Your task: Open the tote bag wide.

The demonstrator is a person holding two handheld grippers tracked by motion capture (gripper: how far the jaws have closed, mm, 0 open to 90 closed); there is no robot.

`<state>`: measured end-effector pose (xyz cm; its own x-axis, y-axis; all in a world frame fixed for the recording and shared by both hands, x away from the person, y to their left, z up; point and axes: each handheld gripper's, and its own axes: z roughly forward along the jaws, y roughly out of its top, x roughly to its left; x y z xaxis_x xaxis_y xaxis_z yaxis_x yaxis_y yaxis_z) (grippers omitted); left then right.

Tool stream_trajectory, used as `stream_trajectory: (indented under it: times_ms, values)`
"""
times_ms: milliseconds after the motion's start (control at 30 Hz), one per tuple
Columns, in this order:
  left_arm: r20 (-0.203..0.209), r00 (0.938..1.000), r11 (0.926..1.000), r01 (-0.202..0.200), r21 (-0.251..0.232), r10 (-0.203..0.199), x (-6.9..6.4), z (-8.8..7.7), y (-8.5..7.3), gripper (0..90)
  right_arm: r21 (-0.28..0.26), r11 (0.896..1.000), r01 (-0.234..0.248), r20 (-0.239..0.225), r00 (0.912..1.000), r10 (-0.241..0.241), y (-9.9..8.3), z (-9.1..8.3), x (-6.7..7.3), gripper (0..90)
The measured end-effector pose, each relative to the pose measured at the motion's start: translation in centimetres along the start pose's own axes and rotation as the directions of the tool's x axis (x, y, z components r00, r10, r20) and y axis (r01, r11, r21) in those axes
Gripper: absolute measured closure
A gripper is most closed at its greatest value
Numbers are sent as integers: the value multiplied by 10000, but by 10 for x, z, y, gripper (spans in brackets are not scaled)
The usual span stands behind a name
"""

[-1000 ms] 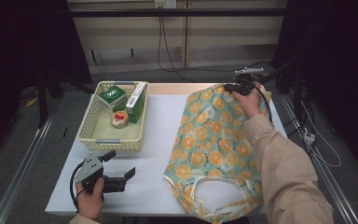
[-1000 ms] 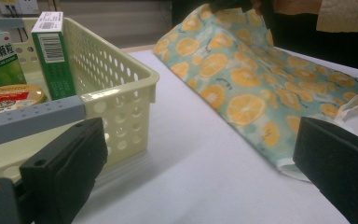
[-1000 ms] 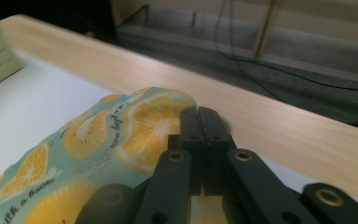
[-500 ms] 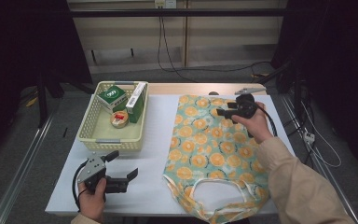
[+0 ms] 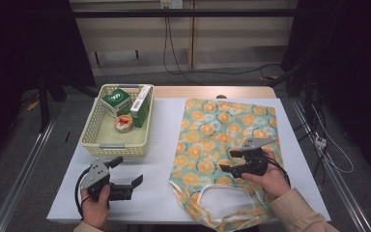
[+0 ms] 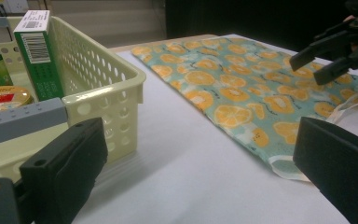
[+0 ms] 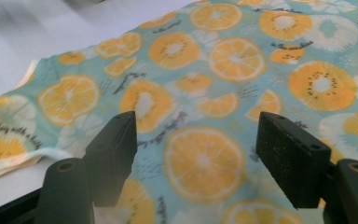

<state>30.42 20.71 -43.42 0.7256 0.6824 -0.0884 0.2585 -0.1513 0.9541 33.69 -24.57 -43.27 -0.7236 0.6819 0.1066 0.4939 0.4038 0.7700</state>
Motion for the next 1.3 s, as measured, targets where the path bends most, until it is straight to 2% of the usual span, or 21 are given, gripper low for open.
stream_trajectory:
  times_ms: [67, 133, 200, 300, 467, 600, 733, 800, 867, 967, 1133, 1300]
  values:
    - [-33, 10000, 10000, -23, -29, 23, 0, 0, 0, 25, 72, 9997, 252, -44, 9997, -252, -2, -2, 8, 288]
    - [-44, 10000, 10000, -35, -36, 34, 0, 0, 1, 25, -102, 9998, 157, -429, 9989, -161, -5, -3, 14, 307]
    - [-18, 10000, 10000, -56, -29, 56, 0, 0, 1, 25, -126, 9994, 315, -566, 9979, -321, -8, -2, 19, 310]
    - [-3, 10000, 10000, -63, -40, 63, 0, -1, 1, 25, 266, 9983, 517, -961, 9942, -489, -11, 4, 25, 313]
    - [52, 9999, 9999, -140, -9, 140, -2, 0, 2, 25, 519, 9950, 849, -1088, 9909, -789, -15, 9, 30, 336]
    - [74, 9999, 9999, -129, -6, 129, -2, 0, 2, 25, 444, 9919, 1191, -1429, 9834, -1117, -17, 10, 35, 476]
    - [56, 9999, 9999, -138, 8, 138, -1, 0, 2, 25, 515, 9885, 1419, -1683, 9769, -1315, -20, 13, 37, 518]
    - [33, 9999, 9999, -130, -1, 130, -1, -1, 2, 25, 530, 9902, 1294, -1953, 9738, -1168, -22, 14, 38, 530]
    - [41, 9999, 9999, -160, -7, 160, -1, -1, 2, 25, 684, 9863, 1501, -1795, 9743, -1359, -23, 16, 39, 593]
    - [36, 9999, 9999, -107, -21, 107, -1, -1, 2, 26, 682, 9764, 2047, -1599, 9683, -1919, -22, 17, 40, 675]
    - [46, 9999, 9999, -113, -7, 113, -1, -1, 2, 25, 805, 9735, 2138, -1851, 9629, -1962, -19, 19, 42, 836]
    - [42, 9999, 9999, -131, 1, 131, -2, -1, 2, 25, 856, 9747, 2065, -1958, 9627, -1868, -16, 22, 41, 900]
